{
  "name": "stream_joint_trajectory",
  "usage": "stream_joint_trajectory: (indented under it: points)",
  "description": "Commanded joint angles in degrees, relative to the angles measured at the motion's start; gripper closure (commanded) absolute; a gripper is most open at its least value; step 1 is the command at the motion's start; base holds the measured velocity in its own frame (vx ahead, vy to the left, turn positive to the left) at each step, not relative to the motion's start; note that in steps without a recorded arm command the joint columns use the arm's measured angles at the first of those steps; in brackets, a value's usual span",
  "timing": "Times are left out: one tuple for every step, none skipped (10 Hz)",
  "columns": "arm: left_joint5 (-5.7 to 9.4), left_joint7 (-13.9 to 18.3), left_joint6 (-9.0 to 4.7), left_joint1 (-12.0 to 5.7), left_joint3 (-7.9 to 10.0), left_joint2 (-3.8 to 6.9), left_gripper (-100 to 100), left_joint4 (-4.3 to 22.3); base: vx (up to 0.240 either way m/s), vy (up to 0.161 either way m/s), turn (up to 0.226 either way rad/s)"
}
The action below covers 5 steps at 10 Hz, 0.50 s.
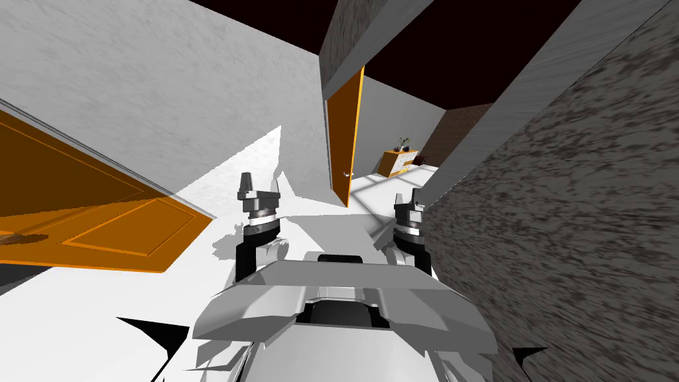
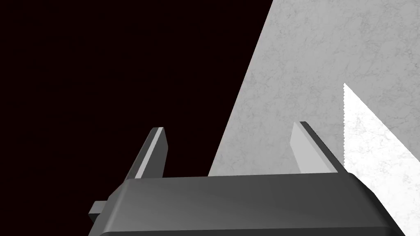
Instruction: Push the door open
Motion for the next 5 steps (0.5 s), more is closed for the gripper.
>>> stream_joint_trajectory:
  points:
    - [0.14, 0.00, -0.36, -0.66, -0.38, 0.49, -100, 1.60, 0.054, 0.011, -0.093]
    - [0.14, 0.00, -1.61, -0.66, -0.38, 0.49, -100, 1.60, 0.063, 0.023, -0.040]
    - [0.14, 0.00, -0.36, -0.66, -0.38, 0.49, -100, 1.60, 0.032, 0.013, 0.013]
    - [0.33, -0.01, -0.82, -1.49, -0.85, 1.00, -100, 3.61, 0.060, 0.015, -0.083]
    - [0.44, -0.01, -1.09, -1.98, -1.14, 1.30, -100, 4.81, 0.095, 0.032, -0.142]
